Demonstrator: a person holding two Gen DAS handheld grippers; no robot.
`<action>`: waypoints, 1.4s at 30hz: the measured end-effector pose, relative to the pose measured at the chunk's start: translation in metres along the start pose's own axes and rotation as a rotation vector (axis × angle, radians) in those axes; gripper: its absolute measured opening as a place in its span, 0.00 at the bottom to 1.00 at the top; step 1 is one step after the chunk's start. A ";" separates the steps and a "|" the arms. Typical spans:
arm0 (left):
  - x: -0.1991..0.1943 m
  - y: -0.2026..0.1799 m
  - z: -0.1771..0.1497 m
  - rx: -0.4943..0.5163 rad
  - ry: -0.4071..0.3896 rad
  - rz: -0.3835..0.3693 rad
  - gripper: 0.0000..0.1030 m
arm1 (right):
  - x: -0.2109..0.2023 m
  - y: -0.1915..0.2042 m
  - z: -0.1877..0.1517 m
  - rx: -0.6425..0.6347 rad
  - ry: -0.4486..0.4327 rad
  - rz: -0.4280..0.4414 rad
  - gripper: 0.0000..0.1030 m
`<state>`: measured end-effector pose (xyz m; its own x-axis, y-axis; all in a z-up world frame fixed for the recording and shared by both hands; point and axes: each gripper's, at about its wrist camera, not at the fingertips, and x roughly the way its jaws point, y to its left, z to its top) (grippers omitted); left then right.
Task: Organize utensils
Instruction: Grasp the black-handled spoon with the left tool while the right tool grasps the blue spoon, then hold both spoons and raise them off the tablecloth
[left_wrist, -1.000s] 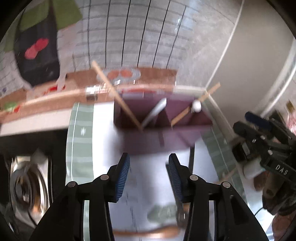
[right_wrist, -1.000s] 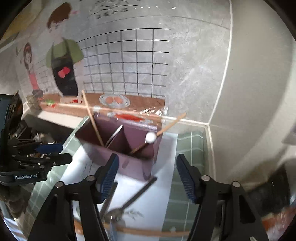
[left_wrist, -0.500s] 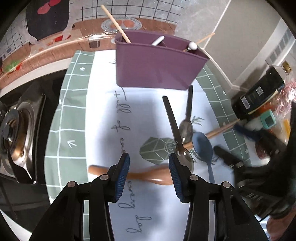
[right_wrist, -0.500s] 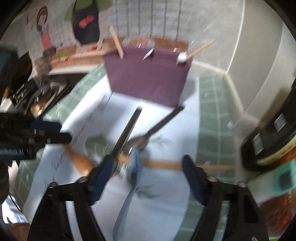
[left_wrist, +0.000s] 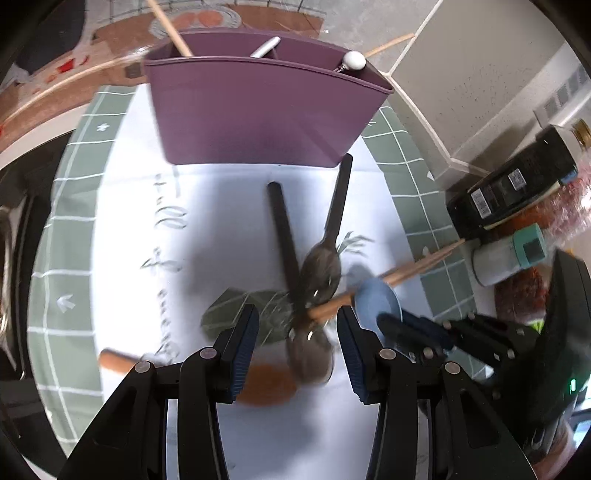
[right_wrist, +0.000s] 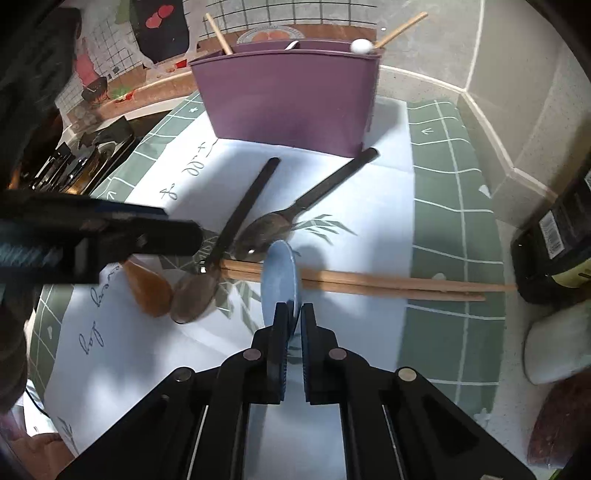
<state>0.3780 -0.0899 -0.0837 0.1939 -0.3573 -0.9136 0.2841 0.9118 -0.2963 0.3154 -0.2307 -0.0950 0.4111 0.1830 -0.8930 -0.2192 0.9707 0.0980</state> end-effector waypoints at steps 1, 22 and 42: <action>0.003 0.000 0.005 -0.011 0.006 0.006 0.44 | -0.001 -0.004 0.000 0.005 -0.002 0.005 0.05; 0.068 -0.022 0.076 0.029 0.145 0.211 0.13 | -0.018 -0.041 0.003 0.059 -0.050 0.055 0.08; -0.055 0.033 -0.053 -0.075 -0.257 0.133 0.12 | 0.007 0.008 0.015 0.157 -0.018 -0.144 0.50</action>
<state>0.3267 -0.0290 -0.0583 0.4588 -0.2642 -0.8484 0.1717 0.9631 -0.2071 0.3299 -0.2194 -0.0933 0.4441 0.0420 -0.8950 -0.0171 0.9991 0.0384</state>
